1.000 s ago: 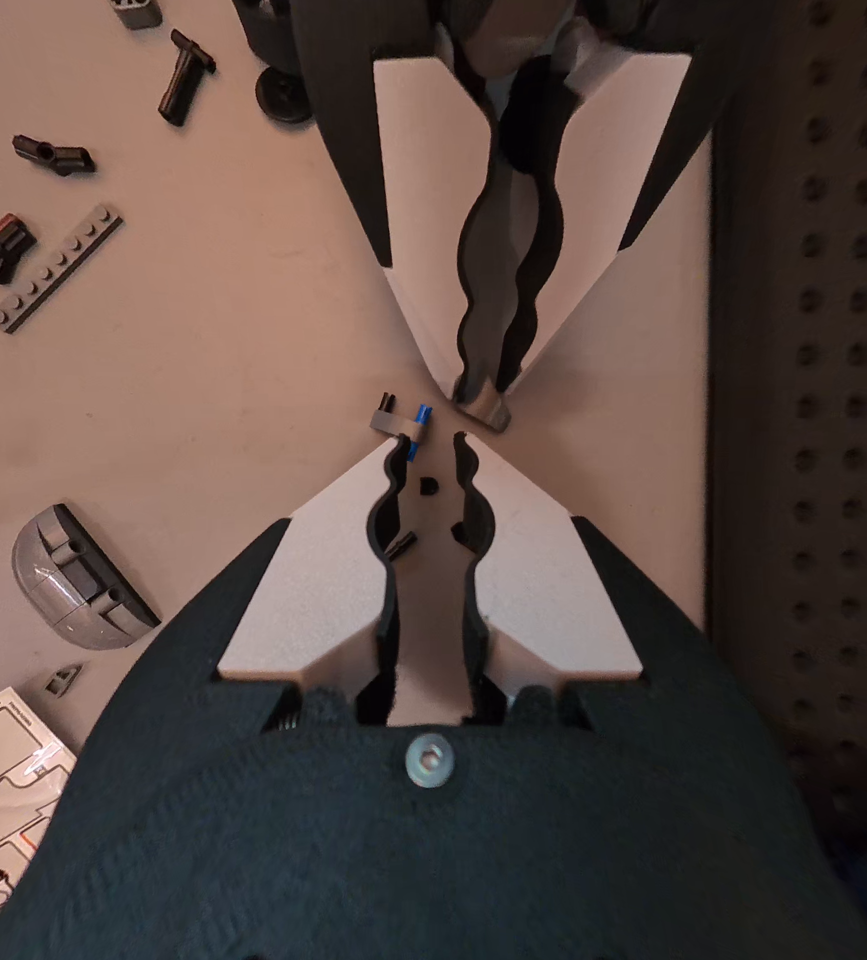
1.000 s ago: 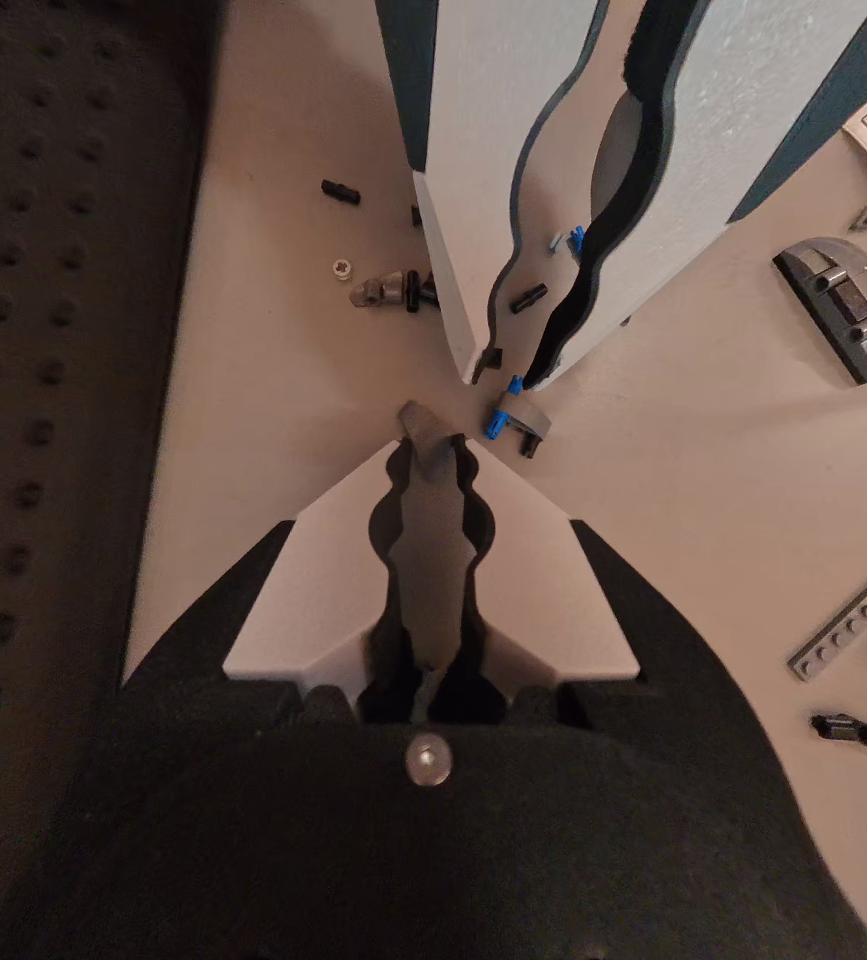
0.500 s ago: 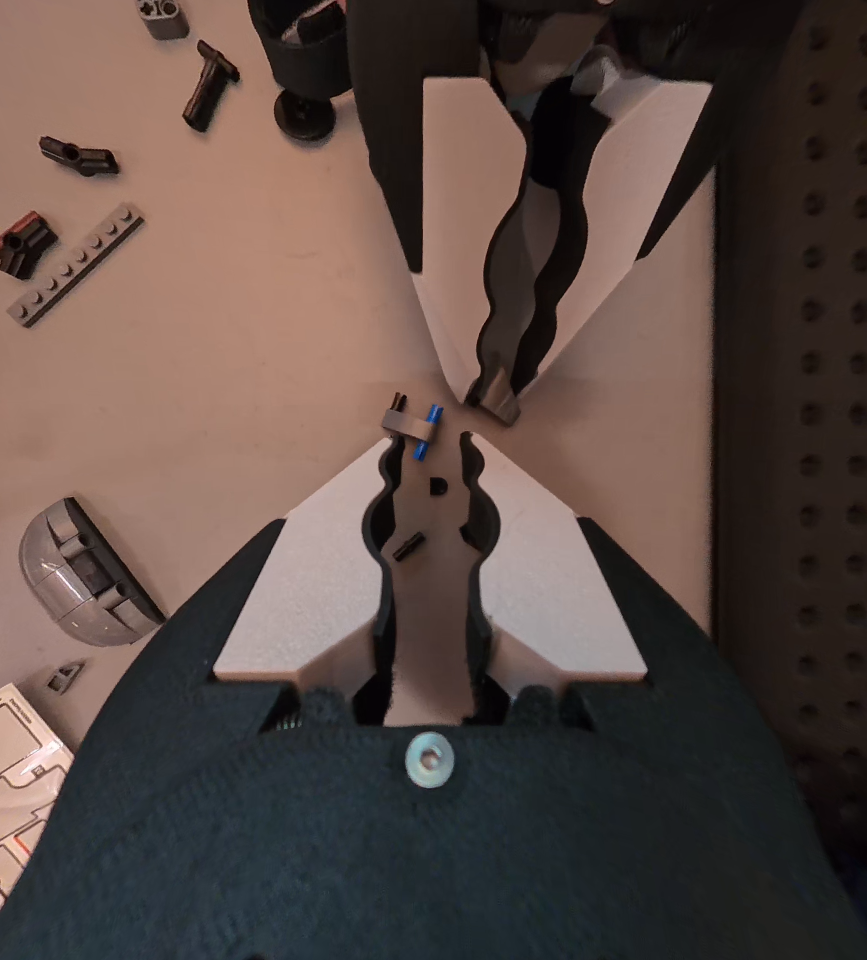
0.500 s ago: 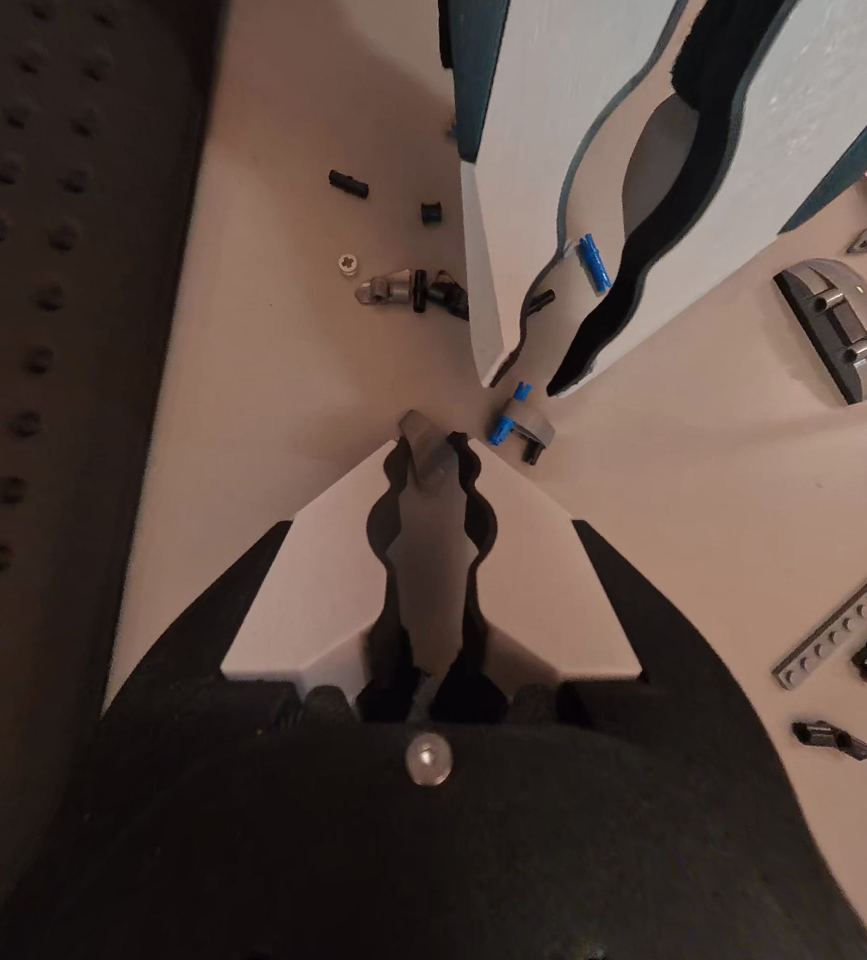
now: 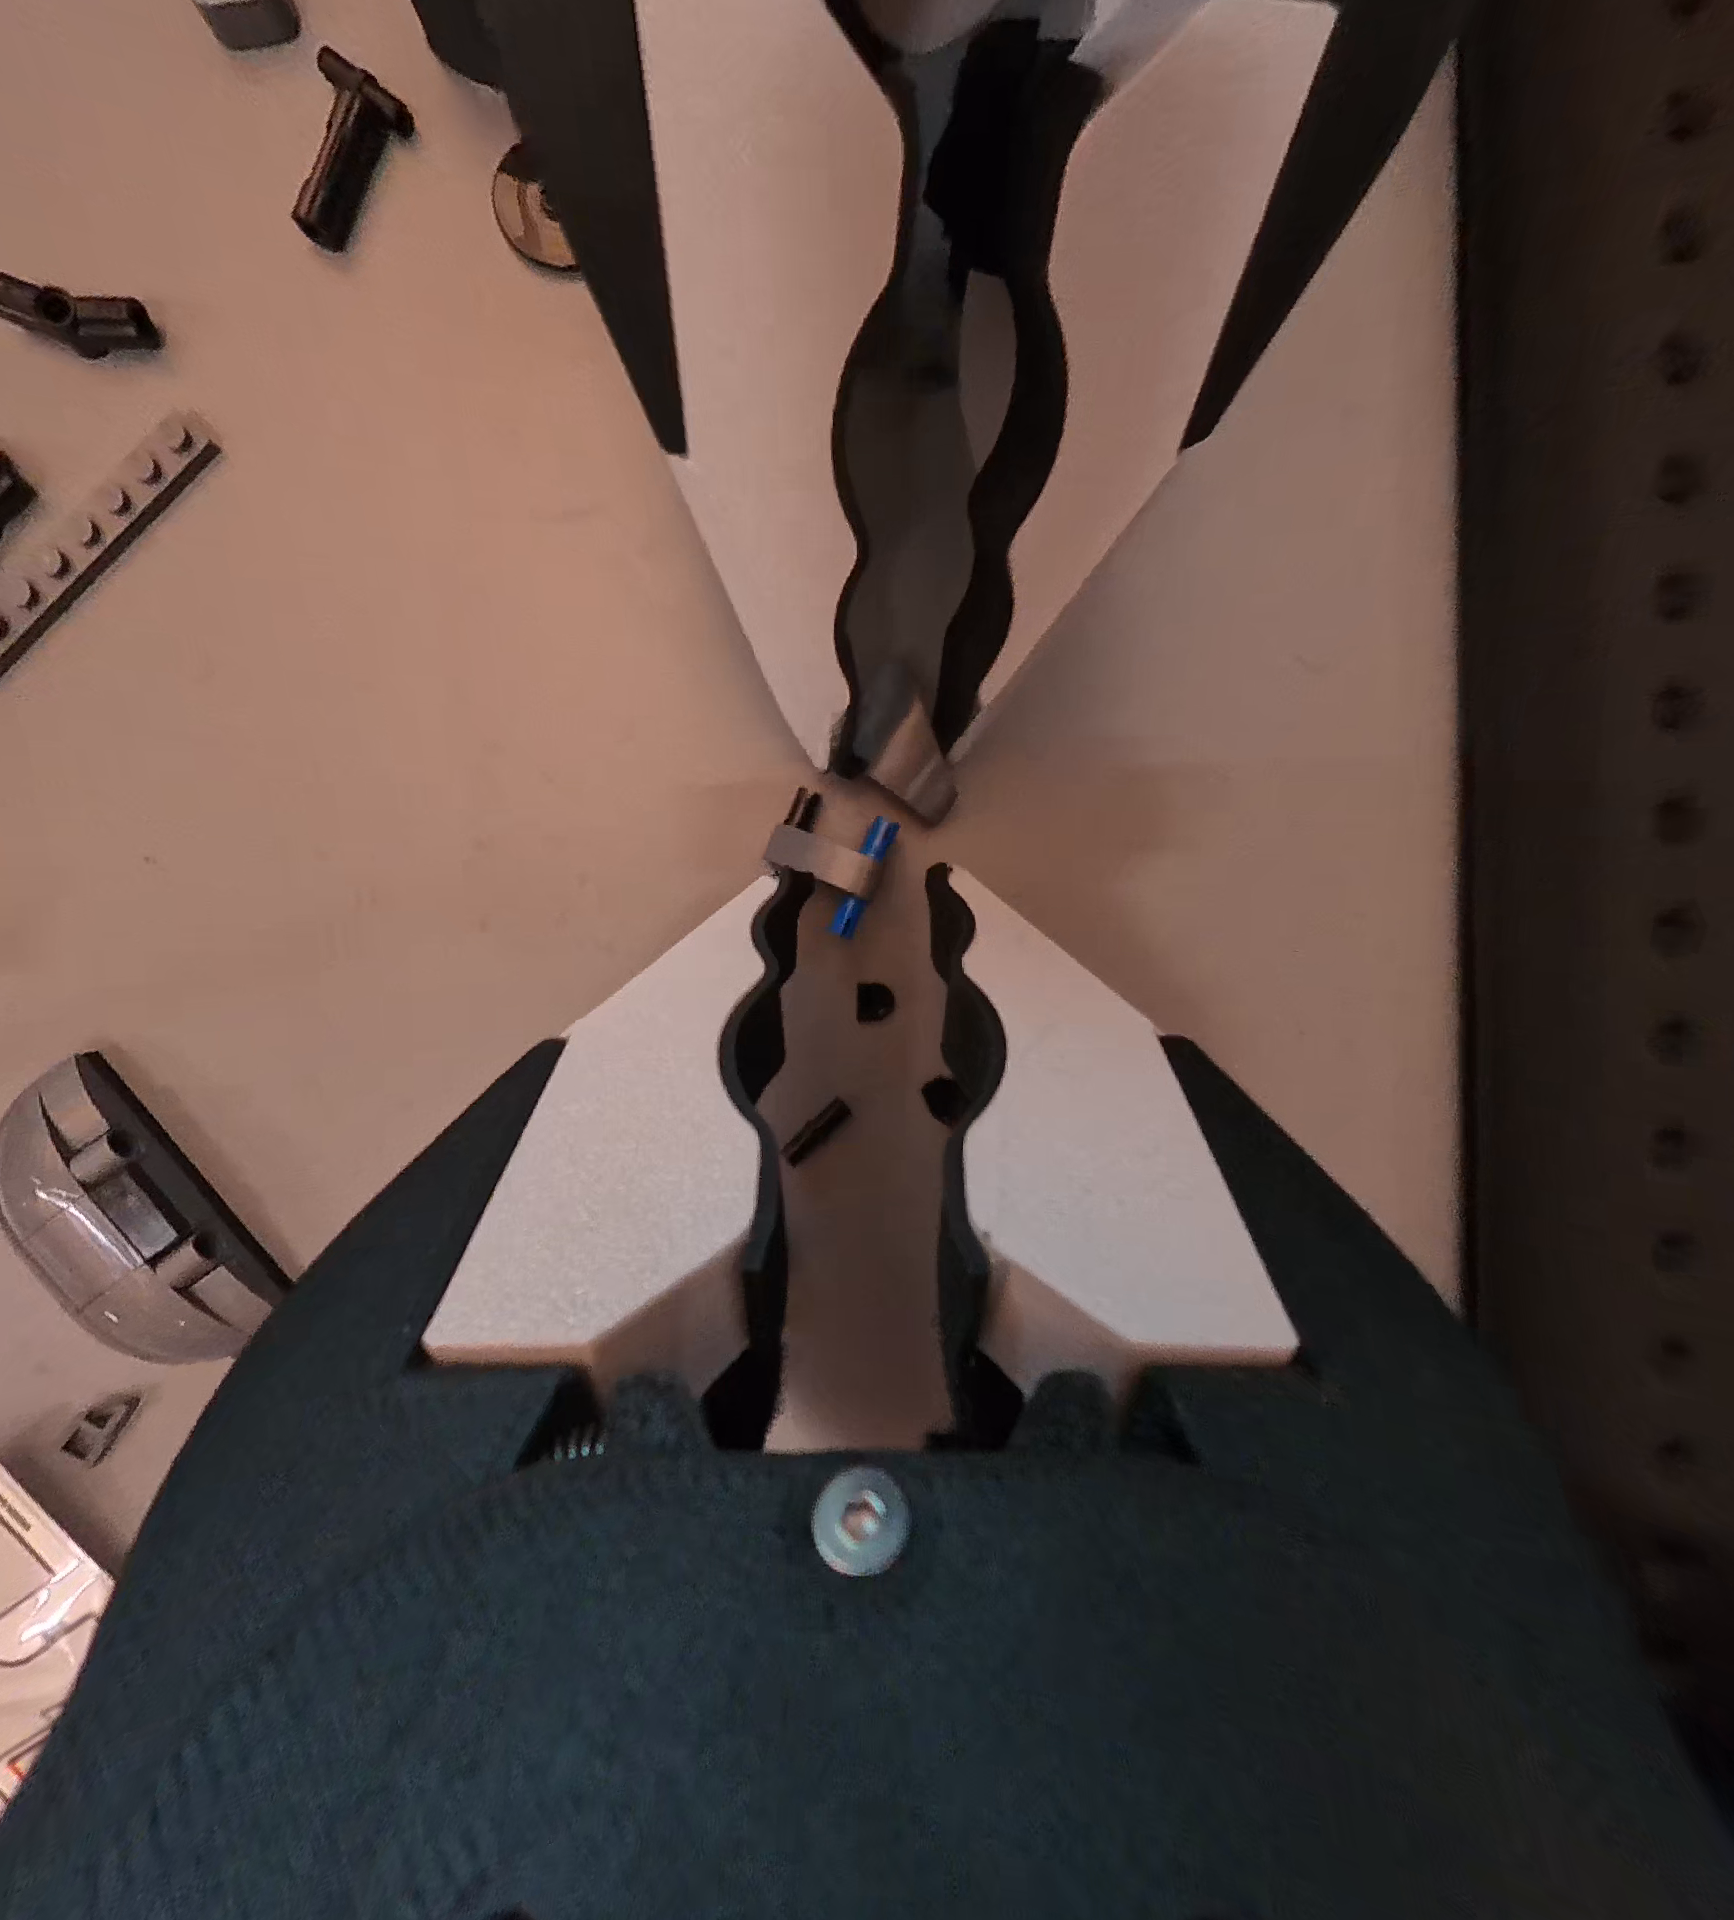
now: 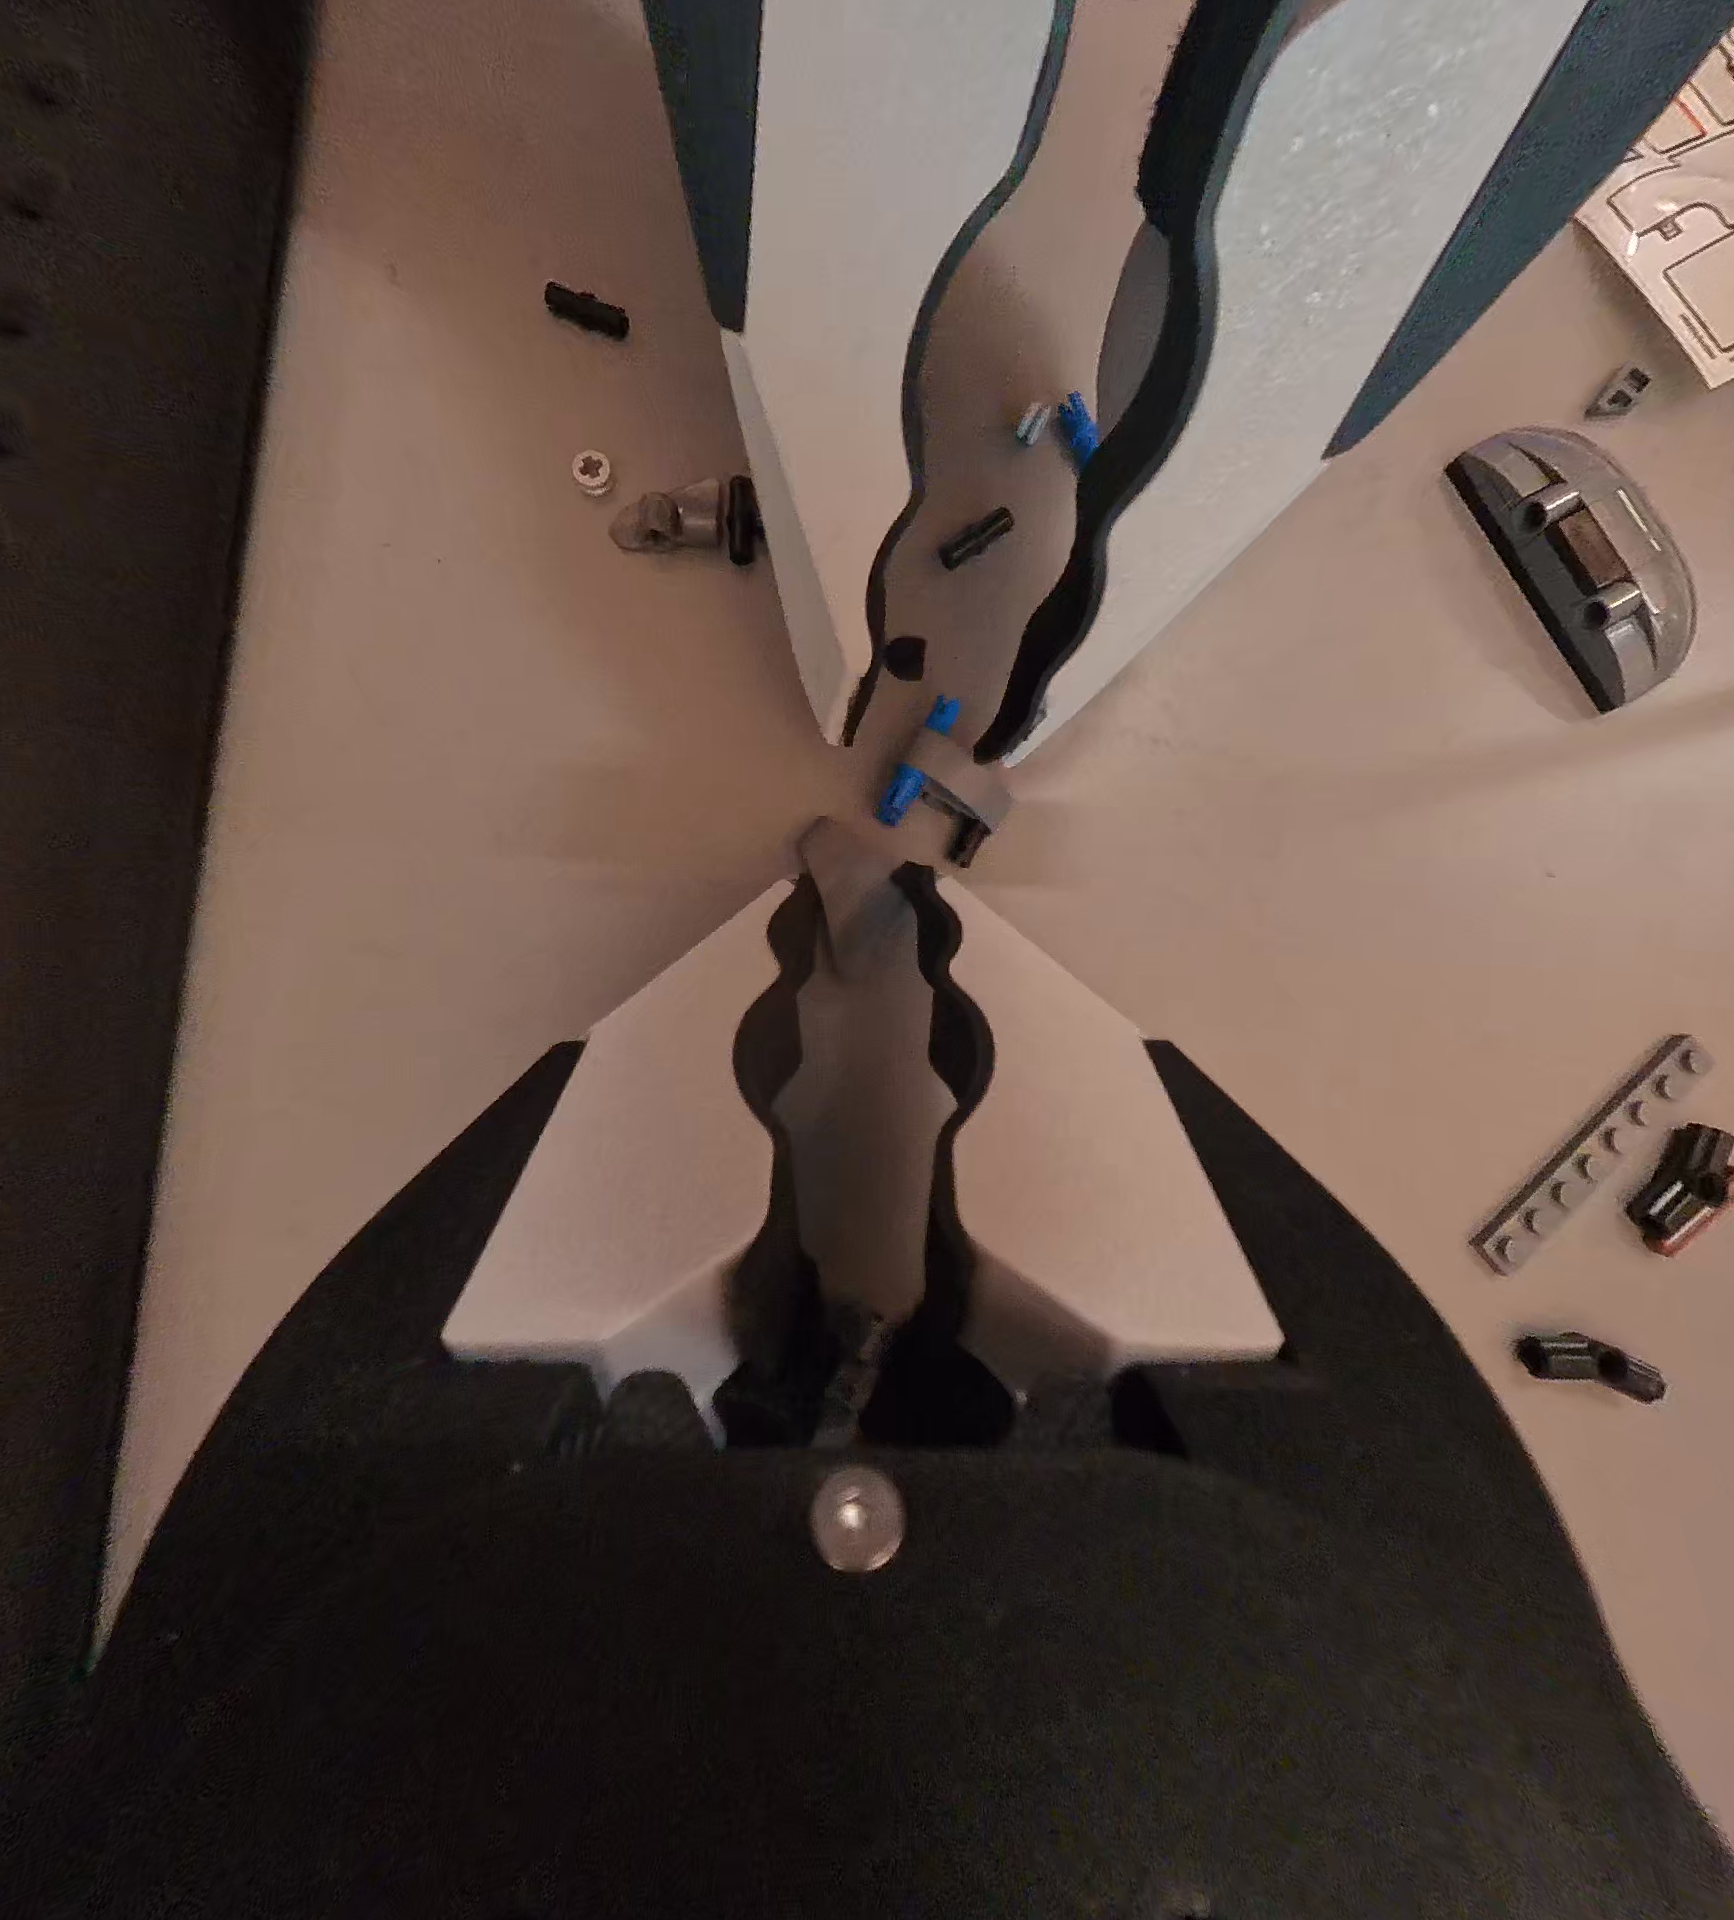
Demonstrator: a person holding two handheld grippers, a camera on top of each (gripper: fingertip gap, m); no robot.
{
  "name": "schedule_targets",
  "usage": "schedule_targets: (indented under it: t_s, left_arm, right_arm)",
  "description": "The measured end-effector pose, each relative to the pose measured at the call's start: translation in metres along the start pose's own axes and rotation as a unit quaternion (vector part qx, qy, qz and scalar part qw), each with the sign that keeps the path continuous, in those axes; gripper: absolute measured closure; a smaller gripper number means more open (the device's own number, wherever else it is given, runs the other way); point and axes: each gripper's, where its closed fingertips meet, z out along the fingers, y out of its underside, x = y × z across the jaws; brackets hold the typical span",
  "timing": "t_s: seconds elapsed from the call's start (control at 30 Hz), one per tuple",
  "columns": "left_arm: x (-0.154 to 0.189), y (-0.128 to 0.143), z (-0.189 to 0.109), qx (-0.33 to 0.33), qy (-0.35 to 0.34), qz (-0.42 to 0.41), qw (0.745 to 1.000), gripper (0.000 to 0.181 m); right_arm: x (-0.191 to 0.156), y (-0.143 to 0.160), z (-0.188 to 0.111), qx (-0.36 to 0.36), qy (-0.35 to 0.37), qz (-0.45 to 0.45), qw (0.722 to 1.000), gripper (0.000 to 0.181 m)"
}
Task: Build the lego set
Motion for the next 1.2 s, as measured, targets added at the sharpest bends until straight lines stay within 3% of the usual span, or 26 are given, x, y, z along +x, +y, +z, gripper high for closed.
schedule_targets:
  t_s: [0.17,1.2]
  left_arm:
    - [0.001,0.007,0.008,-0.022,0.001,0.007,1.000,0.161]
    - [0.000,0.003,0.012,-0.003,0.001,0.030,1.000,0.169]
  right_arm:
    - [0.003,0.000,0.000,0.000,0.008,-0.003,1.000,0.164]
    - [0.005,0.000,0.002,0.023,0.015,-0.055,0.998,0.164]
